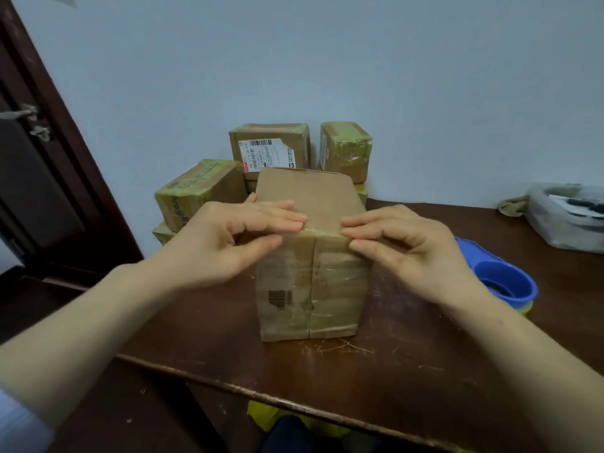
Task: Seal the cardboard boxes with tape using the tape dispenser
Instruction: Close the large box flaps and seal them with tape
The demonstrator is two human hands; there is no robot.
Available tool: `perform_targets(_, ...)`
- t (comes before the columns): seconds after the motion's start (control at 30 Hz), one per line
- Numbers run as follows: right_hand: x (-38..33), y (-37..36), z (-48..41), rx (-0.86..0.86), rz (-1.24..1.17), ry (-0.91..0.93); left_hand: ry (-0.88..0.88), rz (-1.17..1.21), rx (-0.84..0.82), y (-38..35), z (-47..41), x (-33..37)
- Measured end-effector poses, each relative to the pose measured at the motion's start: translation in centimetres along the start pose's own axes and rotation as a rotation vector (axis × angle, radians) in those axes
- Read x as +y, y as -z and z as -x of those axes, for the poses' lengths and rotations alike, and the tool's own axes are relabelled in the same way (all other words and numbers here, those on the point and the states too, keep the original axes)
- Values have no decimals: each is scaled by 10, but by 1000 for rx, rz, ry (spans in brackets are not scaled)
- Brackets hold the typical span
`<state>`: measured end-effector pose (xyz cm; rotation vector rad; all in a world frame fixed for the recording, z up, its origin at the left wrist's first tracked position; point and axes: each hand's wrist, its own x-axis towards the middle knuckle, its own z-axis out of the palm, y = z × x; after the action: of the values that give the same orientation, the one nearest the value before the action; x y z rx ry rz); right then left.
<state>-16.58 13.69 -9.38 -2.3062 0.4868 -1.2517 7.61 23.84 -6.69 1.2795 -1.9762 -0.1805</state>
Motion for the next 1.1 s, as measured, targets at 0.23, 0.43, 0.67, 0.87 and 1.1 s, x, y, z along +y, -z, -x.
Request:
perform_targets(0.23,9,-23,42,-155,-447,-757,208,72,233,-17,5,4)
perform_targets(0.43,-5,-9,-8,185,-356,-576,352,55,496,3,-5,33)
perform_targets(0.67,-7,-8,-67,-312,371,-401,792,-170,222,-7,19,33)
perform_targets(0.87,-25,-31,-84,-492,689,-174,649,-767,22,-8,12,25)
perform_targets(1.1,-39,-33,-48,-859,675,-60,450,-486,-379,-20,-10,1)
